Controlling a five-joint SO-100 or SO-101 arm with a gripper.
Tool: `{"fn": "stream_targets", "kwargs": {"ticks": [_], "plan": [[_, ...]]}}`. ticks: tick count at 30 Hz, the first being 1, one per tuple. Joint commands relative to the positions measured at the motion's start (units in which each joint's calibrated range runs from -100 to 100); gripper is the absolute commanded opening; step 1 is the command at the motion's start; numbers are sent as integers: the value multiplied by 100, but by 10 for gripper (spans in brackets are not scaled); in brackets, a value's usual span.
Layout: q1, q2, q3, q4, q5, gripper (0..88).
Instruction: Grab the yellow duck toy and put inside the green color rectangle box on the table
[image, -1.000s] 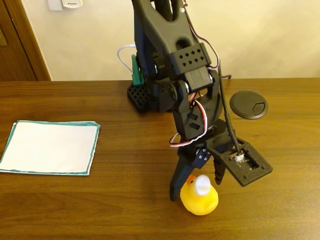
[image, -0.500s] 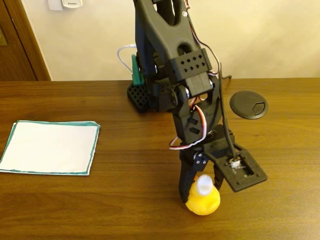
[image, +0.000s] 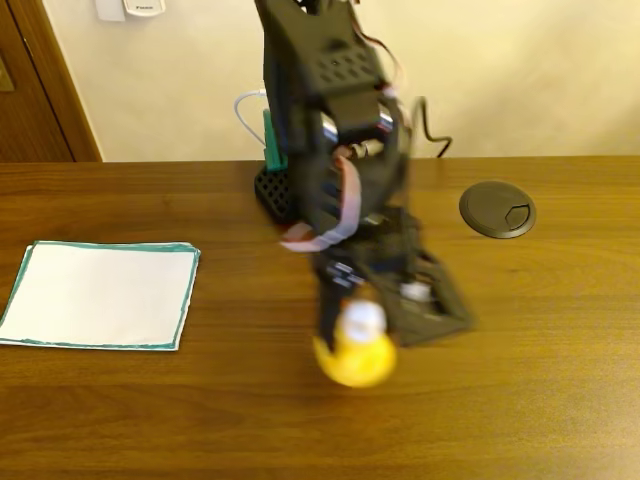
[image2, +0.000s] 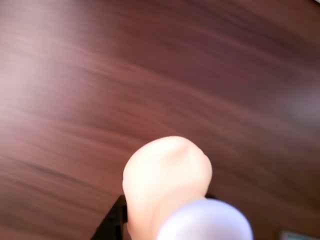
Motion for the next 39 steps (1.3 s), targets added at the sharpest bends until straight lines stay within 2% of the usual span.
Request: {"fn": "stream_targets", "kwargs": {"ticks": [1,8,15,19,25,34,37,39], "plan": [[1632,-811,-282,712,479,21],[3968,-357,-747,542,1070,21],[6051,263,-947,227,1265,21],[6530,752,-820,-174,1299,22],[6678,1642,-501,-983,1284,24],[7332,1773,-337,-1128,1465,25],[7227,1756,-337,-1120,1441,27],[7096,1756,-337,-1137,1407,114]]}}
